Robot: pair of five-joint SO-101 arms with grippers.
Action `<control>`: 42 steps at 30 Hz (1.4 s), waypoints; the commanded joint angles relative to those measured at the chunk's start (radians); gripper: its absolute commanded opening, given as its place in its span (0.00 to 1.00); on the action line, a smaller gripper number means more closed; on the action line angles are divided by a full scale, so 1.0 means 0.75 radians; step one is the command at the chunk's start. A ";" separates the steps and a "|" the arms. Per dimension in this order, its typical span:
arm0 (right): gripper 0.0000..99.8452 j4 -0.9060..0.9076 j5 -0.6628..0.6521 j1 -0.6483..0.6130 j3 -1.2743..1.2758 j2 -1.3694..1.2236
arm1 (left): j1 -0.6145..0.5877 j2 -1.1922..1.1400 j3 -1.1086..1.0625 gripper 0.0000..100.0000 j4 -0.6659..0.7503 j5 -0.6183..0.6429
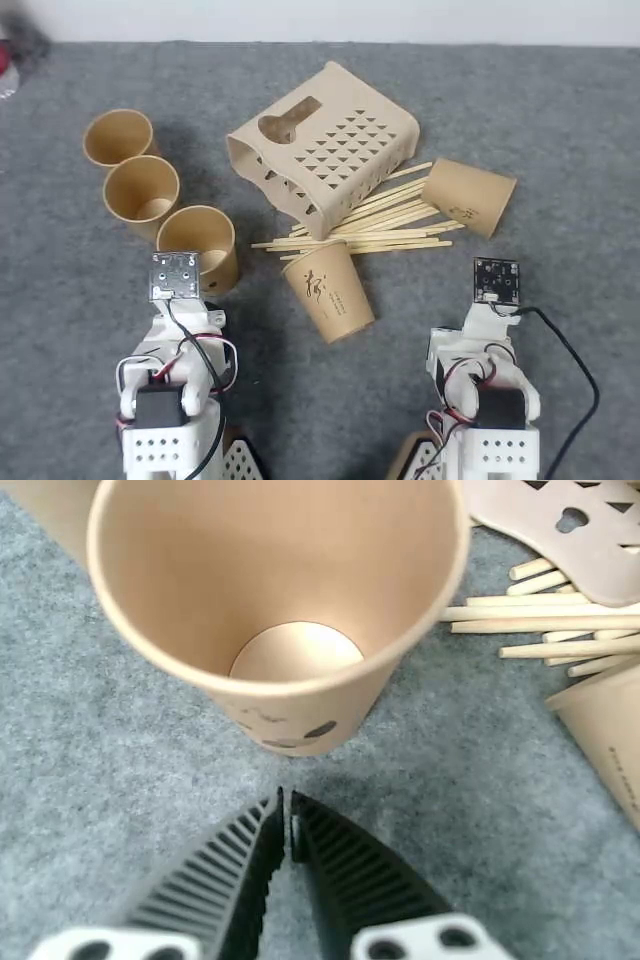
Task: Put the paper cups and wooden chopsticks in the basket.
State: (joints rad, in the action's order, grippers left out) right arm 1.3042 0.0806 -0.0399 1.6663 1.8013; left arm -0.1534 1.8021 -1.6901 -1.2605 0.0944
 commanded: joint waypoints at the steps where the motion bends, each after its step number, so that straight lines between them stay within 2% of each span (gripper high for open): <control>1: 0.01 0.005 0.010 0.015 0.023 0.017 | -0.004 0.027 0.009 0.01 -0.004 0.010; 10: 0.01 0.005 0.010 0.015 0.023 0.017 | -0.004 0.027 0.009 0.01 -0.004 0.010; 18: 0.01 0.005 0.010 0.013 0.023 0.017 | 0.076 0.027 0.009 0.01 -0.002 0.010; 27: 0.01 0.005 0.016 0.013 0.023 0.017 | 0.065 0.029 0.009 0.01 0.004 0.006; 42: 0.01 0.005 0.012 0.011 0.023 0.017 | 0.070 0.029 0.302 0.01 0.174 0.004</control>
State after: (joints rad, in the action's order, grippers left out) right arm 1.3042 0.0821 -0.0399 1.6663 1.8013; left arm -0.1059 1.8021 -1.5689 -1.1638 0.0944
